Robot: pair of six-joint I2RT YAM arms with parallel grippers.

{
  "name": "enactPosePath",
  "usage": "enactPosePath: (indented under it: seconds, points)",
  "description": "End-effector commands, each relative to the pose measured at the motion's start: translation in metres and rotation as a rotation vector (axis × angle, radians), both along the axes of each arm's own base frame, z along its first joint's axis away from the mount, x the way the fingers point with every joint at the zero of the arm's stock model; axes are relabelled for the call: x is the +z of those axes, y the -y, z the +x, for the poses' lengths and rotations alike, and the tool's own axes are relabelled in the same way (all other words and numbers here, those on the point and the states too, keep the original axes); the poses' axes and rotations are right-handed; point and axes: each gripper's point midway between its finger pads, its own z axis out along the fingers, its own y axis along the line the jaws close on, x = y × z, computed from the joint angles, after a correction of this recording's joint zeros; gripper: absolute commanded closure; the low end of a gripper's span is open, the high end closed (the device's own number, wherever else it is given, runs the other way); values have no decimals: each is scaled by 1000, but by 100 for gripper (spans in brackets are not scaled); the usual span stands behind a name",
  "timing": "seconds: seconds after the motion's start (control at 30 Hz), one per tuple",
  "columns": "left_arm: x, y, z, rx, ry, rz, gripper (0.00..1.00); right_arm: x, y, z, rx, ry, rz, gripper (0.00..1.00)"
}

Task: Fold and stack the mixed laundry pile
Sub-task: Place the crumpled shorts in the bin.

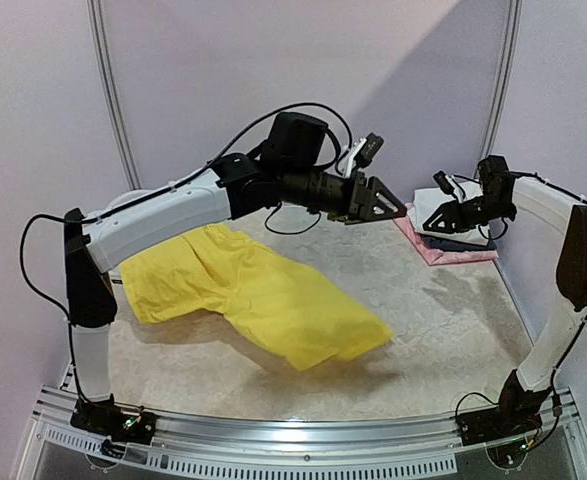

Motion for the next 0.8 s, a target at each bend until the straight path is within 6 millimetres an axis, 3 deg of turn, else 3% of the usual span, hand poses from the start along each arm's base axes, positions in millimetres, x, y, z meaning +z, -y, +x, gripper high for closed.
enactPosePath:
  seconds: [0.0,0.03,0.13,0.2,0.27,0.33,0.47,0.63,0.7,0.77]
  points:
    - [9,-85,33,239,218,253,45,2,10,-1,-13,20,-51,48]
    - [-5,-110,48,312,219,356,43,4,9,-2,-7,29,-57,48]
    - [-59,-198,99,554,233,712,42,0,-26,-12,86,31,-75,47]
    - [-91,-235,113,609,252,879,41,-5,-44,-18,134,24,-88,47]
    - [-130,-255,119,614,219,989,39,-12,-58,-22,174,11,-105,46]
    - [-166,-260,128,612,191,1047,38,-15,-71,-26,212,0,-113,46]
    - [-213,-253,146,620,160,1095,37,-24,-97,-32,281,-27,-102,45]
    - [-251,-203,150,557,-3,889,37,-45,-143,-54,400,-118,-93,44]
    - [-265,-182,147,545,-87,783,36,-53,-150,-57,409,-159,-58,43]
    - [-279,-169,145,546,-153,739,17,-54,-150,-56,394,-171,-60,43]
